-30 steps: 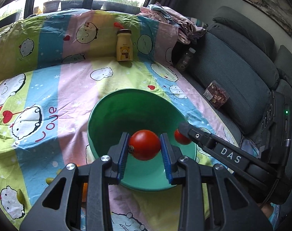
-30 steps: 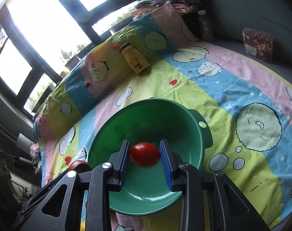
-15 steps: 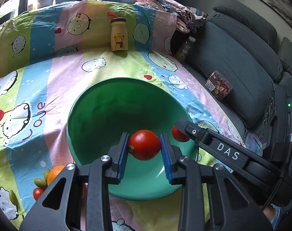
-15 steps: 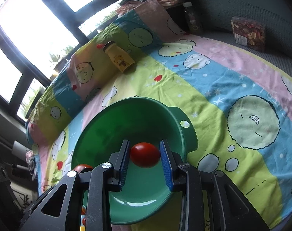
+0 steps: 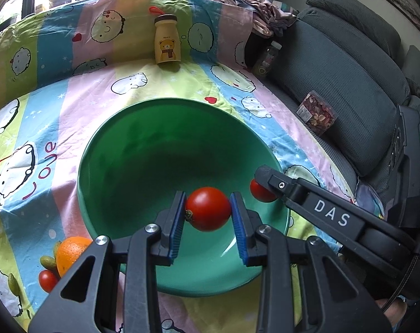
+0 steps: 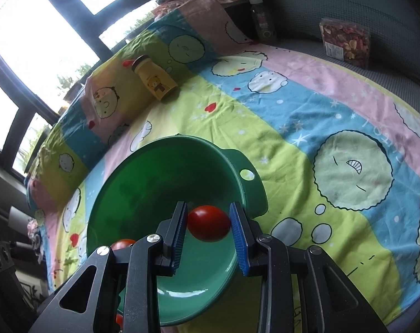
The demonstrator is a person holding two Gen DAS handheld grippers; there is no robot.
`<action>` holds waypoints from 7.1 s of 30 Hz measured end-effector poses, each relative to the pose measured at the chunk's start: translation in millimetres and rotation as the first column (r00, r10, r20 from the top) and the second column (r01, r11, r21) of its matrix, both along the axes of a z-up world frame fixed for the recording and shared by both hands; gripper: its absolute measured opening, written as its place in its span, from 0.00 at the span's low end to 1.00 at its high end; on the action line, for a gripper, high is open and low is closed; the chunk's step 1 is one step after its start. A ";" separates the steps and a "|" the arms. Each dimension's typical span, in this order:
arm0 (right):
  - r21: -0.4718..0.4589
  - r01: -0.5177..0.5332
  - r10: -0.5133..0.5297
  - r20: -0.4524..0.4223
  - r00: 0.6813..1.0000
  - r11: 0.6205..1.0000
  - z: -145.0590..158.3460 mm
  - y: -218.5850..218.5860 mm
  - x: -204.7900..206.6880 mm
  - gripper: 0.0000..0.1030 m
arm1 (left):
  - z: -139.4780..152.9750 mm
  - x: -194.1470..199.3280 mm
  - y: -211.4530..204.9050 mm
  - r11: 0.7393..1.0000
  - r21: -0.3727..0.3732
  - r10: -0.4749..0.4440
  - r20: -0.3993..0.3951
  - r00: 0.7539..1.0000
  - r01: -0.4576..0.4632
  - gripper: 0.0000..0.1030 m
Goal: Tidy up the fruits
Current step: 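Carry the tomato in the left tool over the green bowl, then open the left tool to drop the tomato into the bowl, then move the left tool back toward the yellow pear, then close the left tool around the yellow pear and lift it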
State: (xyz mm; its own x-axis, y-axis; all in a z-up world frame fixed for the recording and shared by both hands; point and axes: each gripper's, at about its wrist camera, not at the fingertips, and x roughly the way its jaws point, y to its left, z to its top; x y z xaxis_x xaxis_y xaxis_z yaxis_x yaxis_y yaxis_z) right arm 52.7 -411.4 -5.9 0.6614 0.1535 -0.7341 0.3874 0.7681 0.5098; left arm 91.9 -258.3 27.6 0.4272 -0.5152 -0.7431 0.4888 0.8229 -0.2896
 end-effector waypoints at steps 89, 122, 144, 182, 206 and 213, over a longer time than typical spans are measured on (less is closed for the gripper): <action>0.003 -0.104 0.102 0.171 0.980 0.995 48.5 40.9 -24.9 0.70 | 10.7 -79.4 205.8 0.904 -0.001 0.426 0.057 0.903 -0.427 0.72; 0.012 -0.568 0.567 0.017 0.823 0.823 27.0 216.5 -4.4 0.70 | -33.7 -64.0 284.2 0.845 -0.058 0.513 -0.194 0.836 -0.532 0.71; 0.123 -0.779 0.783 0.014 0.621 0.615 15.5 289.0 -28.3 0.54 | -41.1 -101.1 278.4 0.906 -0.025 0.406 -0.221 0.887 -0.422 0.64; 0.011 -0.839 0.835 -0.105 0.540 0.544 -7.9 318.0 -37.8 0.54 | -56.3 -109.7 266.7 0.904 -0.046 0.402 -0.243 0.883 -0.424 0.55; 0.004 -0.789 0.787 -0.067 0.613 0.614 -7.8 299.1 -9.7 0.54 | -56.2 -75.5 248.5 0.905 -0.053 0.410 -0.155 0.899 -0.422 0.56; -0.010 -0.791 0.787 -0.095 0.610 0.612 -13.4 302.9 -7.2 0.54 | -60.7 -72.7 248.3 0.901 -0.045 0.418 -0.180 0.890 -0.432 0.56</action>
